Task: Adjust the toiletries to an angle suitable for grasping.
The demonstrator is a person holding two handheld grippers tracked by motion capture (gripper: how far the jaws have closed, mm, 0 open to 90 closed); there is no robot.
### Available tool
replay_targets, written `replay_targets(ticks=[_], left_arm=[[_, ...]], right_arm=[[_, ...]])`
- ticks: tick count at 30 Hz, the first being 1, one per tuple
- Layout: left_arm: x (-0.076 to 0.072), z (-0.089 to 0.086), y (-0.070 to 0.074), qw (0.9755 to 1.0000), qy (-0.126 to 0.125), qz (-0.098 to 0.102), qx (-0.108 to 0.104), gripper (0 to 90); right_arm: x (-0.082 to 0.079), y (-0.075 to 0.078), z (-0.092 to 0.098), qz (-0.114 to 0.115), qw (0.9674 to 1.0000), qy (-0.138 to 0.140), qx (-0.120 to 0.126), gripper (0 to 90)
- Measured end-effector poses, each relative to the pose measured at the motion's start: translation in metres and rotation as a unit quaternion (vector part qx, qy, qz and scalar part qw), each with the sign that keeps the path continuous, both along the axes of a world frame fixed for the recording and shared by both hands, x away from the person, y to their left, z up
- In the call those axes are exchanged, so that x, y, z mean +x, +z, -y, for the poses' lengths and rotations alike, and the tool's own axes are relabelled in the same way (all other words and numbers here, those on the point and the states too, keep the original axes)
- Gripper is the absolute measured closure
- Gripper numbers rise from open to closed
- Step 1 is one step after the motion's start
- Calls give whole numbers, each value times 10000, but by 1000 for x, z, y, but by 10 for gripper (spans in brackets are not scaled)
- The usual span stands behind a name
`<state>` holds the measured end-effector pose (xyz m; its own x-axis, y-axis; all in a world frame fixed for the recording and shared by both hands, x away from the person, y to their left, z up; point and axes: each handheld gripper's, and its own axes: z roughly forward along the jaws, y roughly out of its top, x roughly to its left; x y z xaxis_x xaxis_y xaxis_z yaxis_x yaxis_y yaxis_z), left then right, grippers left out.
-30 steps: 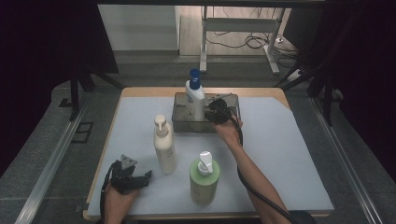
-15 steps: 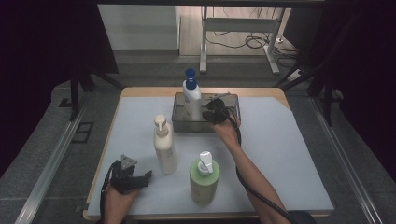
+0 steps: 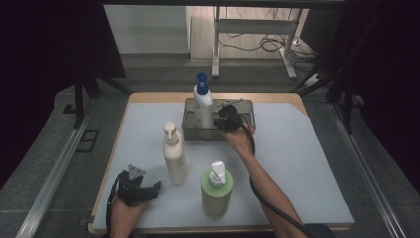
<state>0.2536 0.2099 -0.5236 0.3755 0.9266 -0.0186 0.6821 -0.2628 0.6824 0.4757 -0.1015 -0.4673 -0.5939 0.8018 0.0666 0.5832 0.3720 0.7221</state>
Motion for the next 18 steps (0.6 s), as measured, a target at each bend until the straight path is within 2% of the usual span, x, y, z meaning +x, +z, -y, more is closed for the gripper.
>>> replay_targets(ticks=[18], left_arm=[[0,0,0,10000,-4,-4,-1,143]], right_arm=[[-1,-1,-6,-44,10000,67,-41,861]])
